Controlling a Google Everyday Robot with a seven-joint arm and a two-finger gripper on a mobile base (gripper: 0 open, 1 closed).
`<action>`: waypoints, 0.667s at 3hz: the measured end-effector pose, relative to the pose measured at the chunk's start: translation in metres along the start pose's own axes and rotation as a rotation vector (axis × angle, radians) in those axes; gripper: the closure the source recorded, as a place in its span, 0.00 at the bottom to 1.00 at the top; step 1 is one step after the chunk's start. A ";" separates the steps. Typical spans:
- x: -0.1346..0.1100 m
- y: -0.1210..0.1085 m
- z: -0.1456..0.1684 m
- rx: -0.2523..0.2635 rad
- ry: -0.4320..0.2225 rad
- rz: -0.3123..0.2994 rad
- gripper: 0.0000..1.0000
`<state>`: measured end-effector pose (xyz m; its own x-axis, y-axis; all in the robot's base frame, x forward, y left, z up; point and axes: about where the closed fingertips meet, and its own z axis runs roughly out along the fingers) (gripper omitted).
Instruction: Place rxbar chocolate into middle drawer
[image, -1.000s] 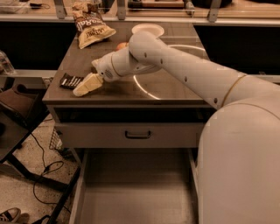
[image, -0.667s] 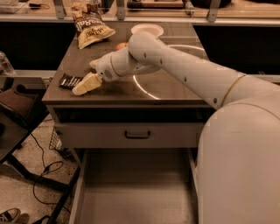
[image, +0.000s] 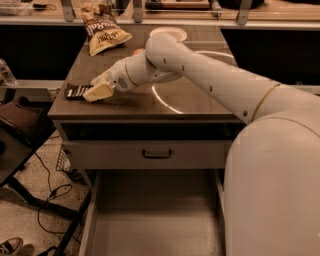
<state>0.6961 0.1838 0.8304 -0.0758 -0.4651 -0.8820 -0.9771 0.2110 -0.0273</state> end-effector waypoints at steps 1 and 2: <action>-0.002 0.000 -0.001 0.000 0.000 0.000 1.00; -0.006 -0.007 0.003 -0.011 -0.009 0.000 1.00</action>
Offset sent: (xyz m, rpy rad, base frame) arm 0.0000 0.0001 0.0017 0.0000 0.0001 0.0001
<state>0.7040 0.1874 0.8342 -0.0745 -0.4574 -0.8861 -0.9791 0.2020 -0.0219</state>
